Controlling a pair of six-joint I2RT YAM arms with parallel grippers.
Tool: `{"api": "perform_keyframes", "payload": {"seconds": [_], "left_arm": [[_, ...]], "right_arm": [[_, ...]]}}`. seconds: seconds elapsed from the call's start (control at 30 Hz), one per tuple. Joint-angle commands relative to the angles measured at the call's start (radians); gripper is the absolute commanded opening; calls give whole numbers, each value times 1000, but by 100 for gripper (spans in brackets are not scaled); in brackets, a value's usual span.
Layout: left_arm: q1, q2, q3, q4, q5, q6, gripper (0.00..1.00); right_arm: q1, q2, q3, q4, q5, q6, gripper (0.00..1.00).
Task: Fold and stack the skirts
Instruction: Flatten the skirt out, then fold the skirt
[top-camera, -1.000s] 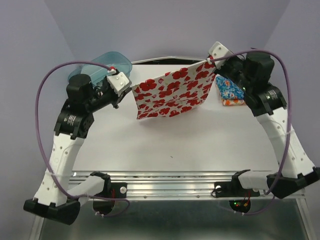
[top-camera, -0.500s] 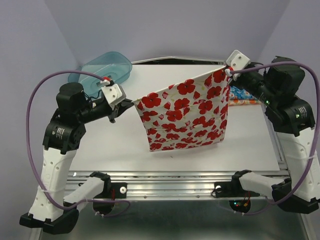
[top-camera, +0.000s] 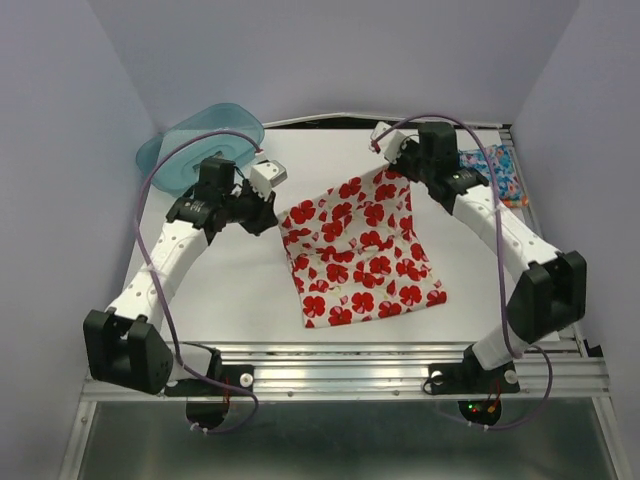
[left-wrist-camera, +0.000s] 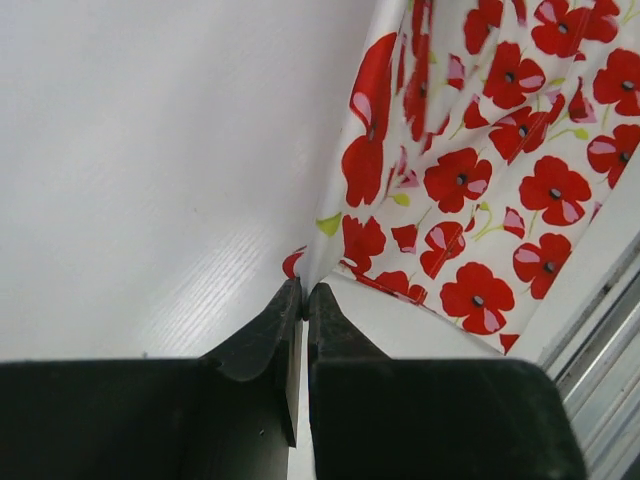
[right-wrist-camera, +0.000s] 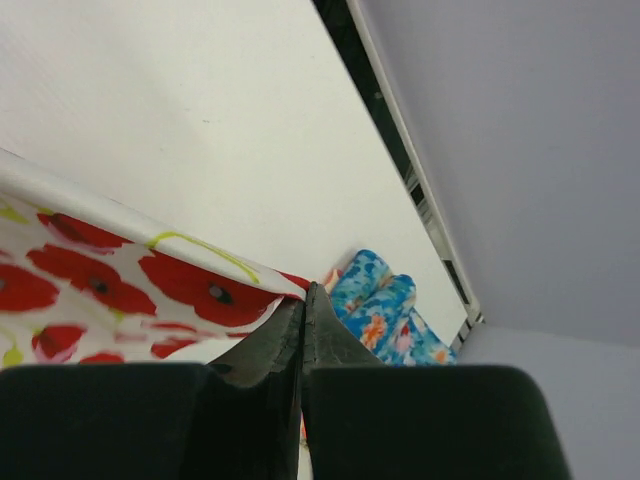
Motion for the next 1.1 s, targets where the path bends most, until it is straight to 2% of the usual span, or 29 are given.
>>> {"api": "perform_keyframes", "payload": {"seconds": [0.0,0.23,0.4,0.57,1.0,1.07], "left_arm": [[13,20,-1,209,-112,-12,0],[52,189,62,298,-238,51,0],[68,240,69,290,-186,161,0],[49,198,22,226,-107,293,0],[-41,1,-187,132,-119,496,0],[-64,-27,-225,115,-125,514,0]], "right_arm": [[-14,45,29,263,82,8,1],[-23,159,49,355,52,-13,1],[-23,170,11,378,15,-28,1],[-23,87,-78,349,-13,-65,1],[-23,-223,-376,200,-51,-179,1],[-23,-273,-391,128,-65,-196,1]]}}
